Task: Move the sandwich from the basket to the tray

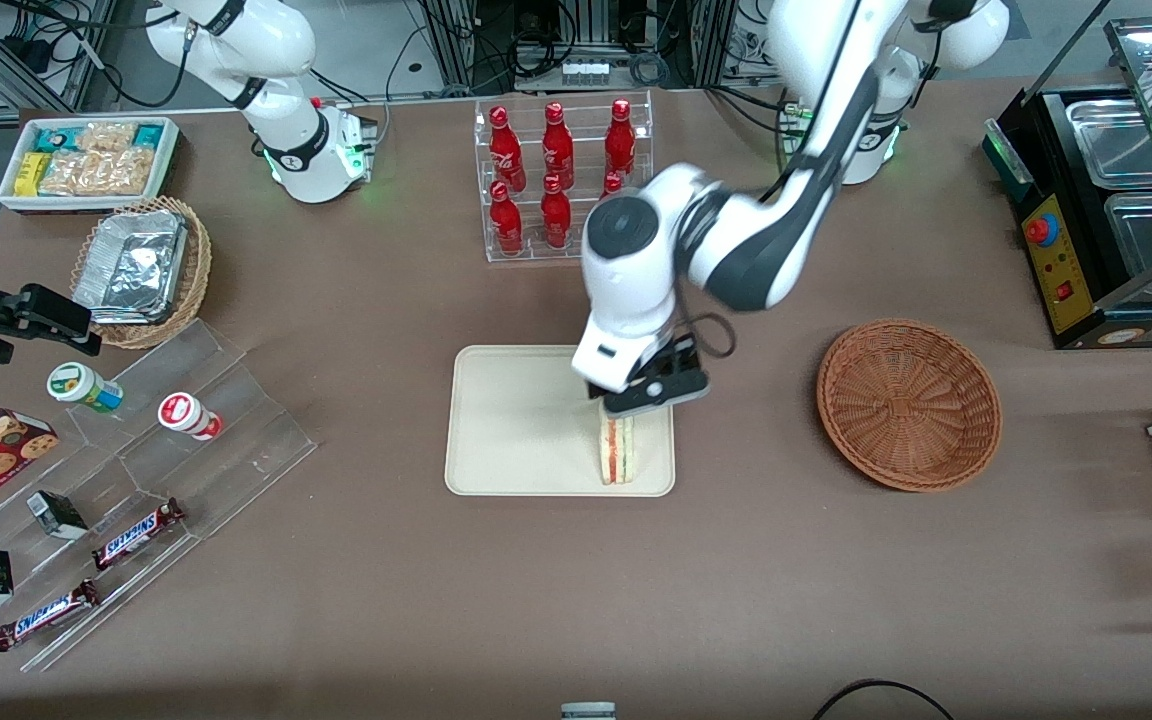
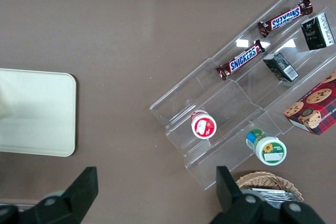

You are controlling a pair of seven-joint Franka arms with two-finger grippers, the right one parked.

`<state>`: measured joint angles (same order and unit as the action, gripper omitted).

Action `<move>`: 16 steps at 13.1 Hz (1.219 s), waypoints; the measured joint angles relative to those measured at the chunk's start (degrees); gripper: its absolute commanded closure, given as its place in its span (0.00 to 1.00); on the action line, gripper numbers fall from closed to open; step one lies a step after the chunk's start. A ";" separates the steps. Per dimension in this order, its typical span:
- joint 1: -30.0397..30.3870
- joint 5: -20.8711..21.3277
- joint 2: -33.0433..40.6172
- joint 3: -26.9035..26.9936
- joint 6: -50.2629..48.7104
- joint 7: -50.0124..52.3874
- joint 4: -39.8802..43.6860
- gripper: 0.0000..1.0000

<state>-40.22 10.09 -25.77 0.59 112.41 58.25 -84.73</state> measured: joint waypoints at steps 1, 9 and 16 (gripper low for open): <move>0.78 0.00 2.01 0.05 -1.24 0.00 -0.08 0.00; 12.09 -2.64 9.87 0.37 -8.57 -11.23 -0.48 0.00; 22.79 -5.14 12.71 0.51 -13.17 -23.52 -0.68 0.00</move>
<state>-17.43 4.95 -13.05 1.10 99.24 34.72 -85.41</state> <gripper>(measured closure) 0.000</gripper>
